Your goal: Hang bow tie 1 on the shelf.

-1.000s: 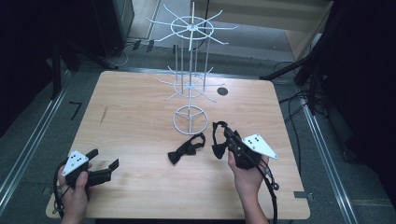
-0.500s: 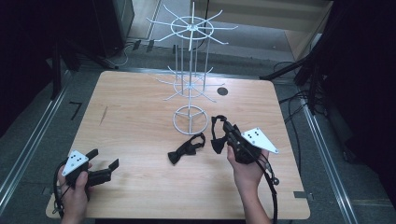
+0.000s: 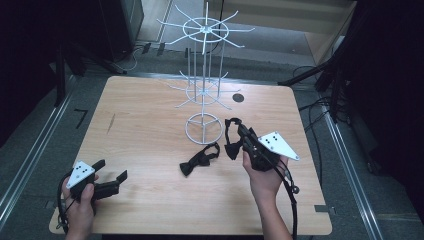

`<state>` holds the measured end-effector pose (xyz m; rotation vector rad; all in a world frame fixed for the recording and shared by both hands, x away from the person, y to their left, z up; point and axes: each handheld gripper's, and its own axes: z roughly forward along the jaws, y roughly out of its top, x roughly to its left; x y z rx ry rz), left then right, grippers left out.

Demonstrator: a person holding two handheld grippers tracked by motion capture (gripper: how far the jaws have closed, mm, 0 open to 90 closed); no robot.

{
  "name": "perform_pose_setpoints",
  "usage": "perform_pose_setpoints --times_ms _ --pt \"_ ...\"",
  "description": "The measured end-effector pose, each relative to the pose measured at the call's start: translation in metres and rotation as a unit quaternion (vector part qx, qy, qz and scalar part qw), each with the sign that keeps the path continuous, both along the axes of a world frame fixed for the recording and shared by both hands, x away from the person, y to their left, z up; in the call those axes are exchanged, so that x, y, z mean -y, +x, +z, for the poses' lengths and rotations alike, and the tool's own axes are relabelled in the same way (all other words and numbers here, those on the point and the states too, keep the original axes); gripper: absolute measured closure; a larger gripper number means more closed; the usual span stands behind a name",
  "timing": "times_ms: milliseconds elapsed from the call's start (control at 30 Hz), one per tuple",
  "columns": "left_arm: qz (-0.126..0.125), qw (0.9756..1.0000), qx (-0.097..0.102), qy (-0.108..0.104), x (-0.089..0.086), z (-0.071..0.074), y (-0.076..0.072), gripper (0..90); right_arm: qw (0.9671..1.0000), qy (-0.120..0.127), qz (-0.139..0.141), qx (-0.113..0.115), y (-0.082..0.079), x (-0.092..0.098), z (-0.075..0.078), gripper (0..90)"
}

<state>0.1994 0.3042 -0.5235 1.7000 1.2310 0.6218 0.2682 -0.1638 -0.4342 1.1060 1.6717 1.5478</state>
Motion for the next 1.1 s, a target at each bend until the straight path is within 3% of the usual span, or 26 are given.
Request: perform_pose_setpoints --times_ms 733,1100 --pt "-0.001 1.0000 0.001 -0.003 0.000 0.000 0.000 8.5 0.9996 -0.006 0.016 0.021 0.008 -0.008 0.027 90.0" --pt "-0.001 1.0000 0.000 -0.002 -0.001 0.000 0.000 8.5 0.9993 -0.010 0.025 0.026 0.025 -0.009 0.040 89.9"
